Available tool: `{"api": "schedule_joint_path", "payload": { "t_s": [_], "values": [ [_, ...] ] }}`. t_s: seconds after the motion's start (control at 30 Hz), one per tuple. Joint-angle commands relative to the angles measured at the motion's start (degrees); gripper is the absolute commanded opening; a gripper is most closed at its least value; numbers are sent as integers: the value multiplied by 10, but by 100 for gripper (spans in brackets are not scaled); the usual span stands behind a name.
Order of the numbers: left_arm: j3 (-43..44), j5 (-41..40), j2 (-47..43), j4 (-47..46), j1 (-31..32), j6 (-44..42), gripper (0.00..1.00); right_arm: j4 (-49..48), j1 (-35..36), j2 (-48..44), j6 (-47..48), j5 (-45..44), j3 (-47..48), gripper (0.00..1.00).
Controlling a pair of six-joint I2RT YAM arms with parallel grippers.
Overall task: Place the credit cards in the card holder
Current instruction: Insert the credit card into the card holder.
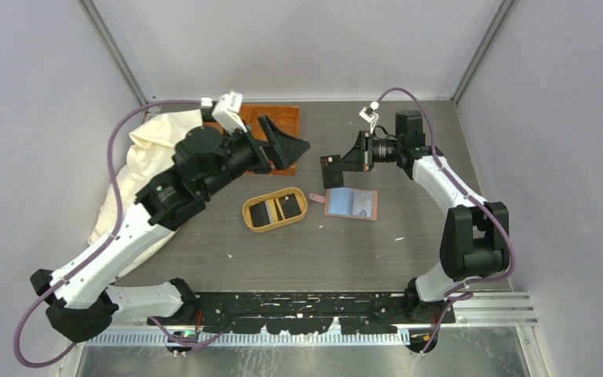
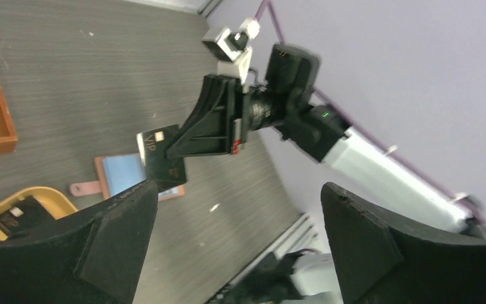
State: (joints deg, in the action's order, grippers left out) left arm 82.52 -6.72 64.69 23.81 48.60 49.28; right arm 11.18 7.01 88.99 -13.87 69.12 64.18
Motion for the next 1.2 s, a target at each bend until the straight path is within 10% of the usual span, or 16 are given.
{"api": "schedule_joint_path", "payload": {
  "t_s": [0.0,0.33,1.17],
  "values": [
    [-109,86,10,-189,-15,-170,100,-13,1,-10,8,14,21,1],
    [-253,169,-14,-293,-22,-390,100,-15,-1,-14,9,11,20,1],
    [-281,184,57,-333,-22,-338,98,-15,-10,-1,0,34,25,1]
  ]
}}
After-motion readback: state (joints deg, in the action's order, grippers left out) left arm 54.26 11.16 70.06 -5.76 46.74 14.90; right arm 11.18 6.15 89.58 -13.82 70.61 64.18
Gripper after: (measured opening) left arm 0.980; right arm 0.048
